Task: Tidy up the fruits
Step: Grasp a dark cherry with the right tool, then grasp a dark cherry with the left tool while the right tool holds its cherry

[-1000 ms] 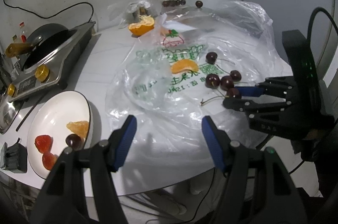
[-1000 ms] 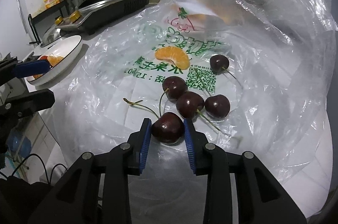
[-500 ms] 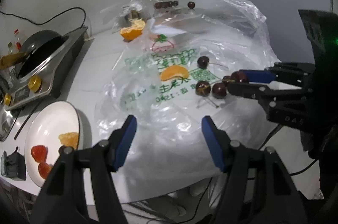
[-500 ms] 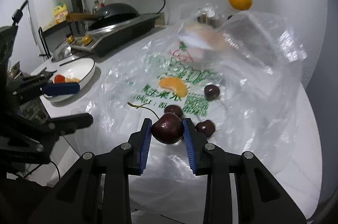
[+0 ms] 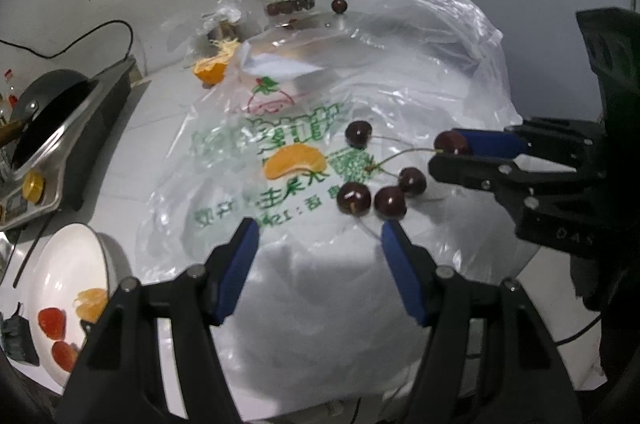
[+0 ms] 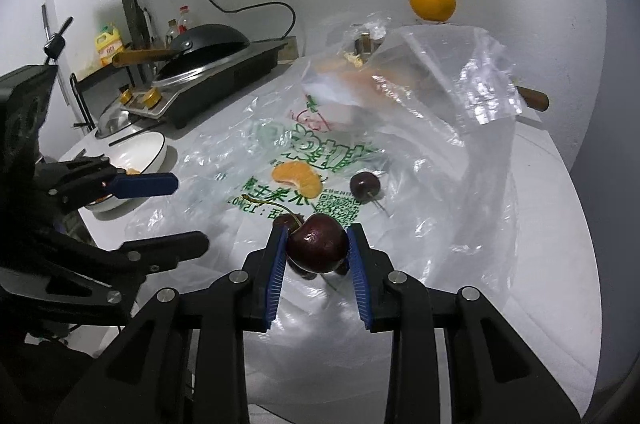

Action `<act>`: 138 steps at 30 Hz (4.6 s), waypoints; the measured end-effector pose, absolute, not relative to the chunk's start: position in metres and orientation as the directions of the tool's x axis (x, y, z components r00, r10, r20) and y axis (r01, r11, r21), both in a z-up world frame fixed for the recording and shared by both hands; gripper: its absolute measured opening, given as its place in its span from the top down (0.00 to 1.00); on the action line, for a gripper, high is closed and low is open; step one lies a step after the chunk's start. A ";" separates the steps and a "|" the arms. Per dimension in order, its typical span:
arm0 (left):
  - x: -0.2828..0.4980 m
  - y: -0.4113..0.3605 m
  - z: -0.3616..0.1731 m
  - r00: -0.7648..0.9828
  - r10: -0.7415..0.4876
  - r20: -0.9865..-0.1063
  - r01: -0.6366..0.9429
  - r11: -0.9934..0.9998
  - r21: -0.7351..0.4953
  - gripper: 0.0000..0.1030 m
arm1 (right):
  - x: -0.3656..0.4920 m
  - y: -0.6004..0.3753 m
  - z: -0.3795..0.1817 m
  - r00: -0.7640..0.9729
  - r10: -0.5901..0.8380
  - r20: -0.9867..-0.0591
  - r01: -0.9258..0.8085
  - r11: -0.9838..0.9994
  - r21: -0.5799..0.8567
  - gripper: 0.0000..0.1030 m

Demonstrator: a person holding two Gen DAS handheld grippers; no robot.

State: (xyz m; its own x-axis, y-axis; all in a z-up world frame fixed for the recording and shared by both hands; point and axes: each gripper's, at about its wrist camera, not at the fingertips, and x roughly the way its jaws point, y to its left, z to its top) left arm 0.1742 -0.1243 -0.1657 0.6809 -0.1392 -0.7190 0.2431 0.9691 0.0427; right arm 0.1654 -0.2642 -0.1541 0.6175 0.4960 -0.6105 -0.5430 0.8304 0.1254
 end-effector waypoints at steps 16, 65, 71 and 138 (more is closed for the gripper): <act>0.228 -0.131 -0.190 0.626 -0.187 -0.757 0.171 0.980 -0.100 0.37 | 0.184 -0.284 -0.162 0.609 0.522 -0.598 -0.538 0.825 0.172 0.69; 0.247 -0.126 -0.208 0.553 -0.277 -0.786 0.118 0.960 -0.256 0.66 | 0.191 -0.299 -0.166 0.603 0.540 -0.587 -0.547 0.815 0.188 0.69; 0.246 -0.126 -0.209 0.551 -0.264 -0.792 0.125 0.964 -0.234 0.65 | 0.191 -0.299 -0.166 0.604 0.539 -0.587 -0.545 0.817 0.189 0.69; 0.232 -0.151 -0.205 0.576 -0.215 -0.788 0.285 0.957 -0.053 0.72 | 0.170 -0.296 -0.147 0.638 0.537 -0.552 -0.541 0.823 0.174 0.69</act>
State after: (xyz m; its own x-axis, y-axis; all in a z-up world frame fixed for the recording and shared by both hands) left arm 0.2323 -0.1514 -0.2055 0.5762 -0.2153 -0.7884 0.2845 0.9572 -0.0534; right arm 0.1702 -0.2959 -0.1465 0.6383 0.5365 -0.5521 -0.5413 0.8227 0.1737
